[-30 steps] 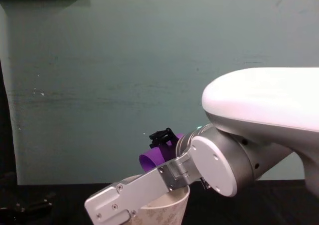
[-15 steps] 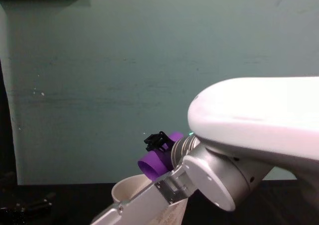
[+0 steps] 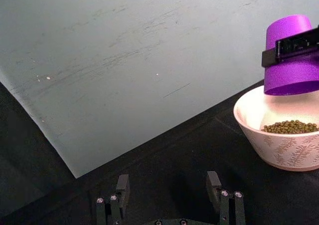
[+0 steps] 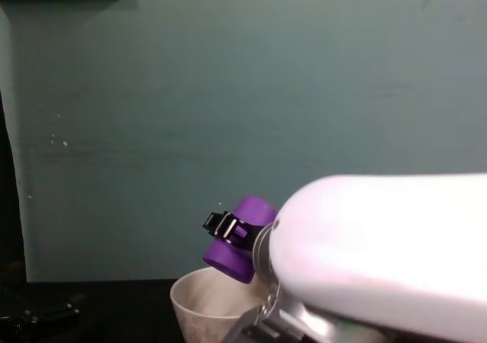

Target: Pick up the cup and pour the mung beans from the cup into the bowl.

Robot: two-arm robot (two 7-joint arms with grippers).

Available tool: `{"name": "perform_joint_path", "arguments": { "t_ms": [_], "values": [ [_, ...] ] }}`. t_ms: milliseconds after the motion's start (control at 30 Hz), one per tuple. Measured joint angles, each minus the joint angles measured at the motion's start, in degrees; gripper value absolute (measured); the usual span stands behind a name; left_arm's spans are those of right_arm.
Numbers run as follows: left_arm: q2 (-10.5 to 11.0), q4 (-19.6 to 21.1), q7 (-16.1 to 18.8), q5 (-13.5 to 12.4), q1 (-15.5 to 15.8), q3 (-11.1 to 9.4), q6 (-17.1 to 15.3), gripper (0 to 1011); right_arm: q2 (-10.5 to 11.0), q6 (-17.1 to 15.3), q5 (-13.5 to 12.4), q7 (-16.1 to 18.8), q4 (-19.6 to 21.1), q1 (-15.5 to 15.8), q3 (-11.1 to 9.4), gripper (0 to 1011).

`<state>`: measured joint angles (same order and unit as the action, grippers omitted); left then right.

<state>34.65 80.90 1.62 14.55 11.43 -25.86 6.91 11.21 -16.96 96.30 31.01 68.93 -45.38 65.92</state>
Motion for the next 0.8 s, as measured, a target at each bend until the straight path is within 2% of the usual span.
{"name": "perform_joint_path", "arguments": {
  "t_ms": [200, 300, 433, 667, 733, 800],
  "values": [
    [0.0, 0.0, 0.0, 0.0, 0.0, 0.0, 0.0, 1011, 0.3, 0.1, 5.7, 0.9, -0.2, -0.6, 2.5, 726],
    [0.0, 0.0, 0.0, 0.0, 0.0, 0.0, 0.0, 1011, 0.4, 0.0, 7.8, 1.3, -0.4, -0.8, 3.3, 726],
    [0.0, 0.0, 0.0, 0.0, 0.0, 0.0, 0.0, 1011, 0.4, -0.1, 9.2, 1.4, -0.6, -0.8, 3.5, 726],
    [0.0, 0.0, 0.0, 0.0, 0.0, 0.0, 0.0, 1011, 0.3, 0.0, 8.9, 1.4, -0.4, -0.1, 2.2, 726],
    [0.0, 0.0, 0.0, 0.0, 0.0, 0.0, 0.0, 1011, 0.3, -0.1, 8.0, 1.0, -0.2, 0.2, 1.5, 726],
    [0.0, 0.0, 0.0, 0.0, 0.0, 0.0, 0.0, 1011, 0.1, -0.6, 5.8, 0.2, 0.4, 1.2, -0.4, 724]
  ]
}}
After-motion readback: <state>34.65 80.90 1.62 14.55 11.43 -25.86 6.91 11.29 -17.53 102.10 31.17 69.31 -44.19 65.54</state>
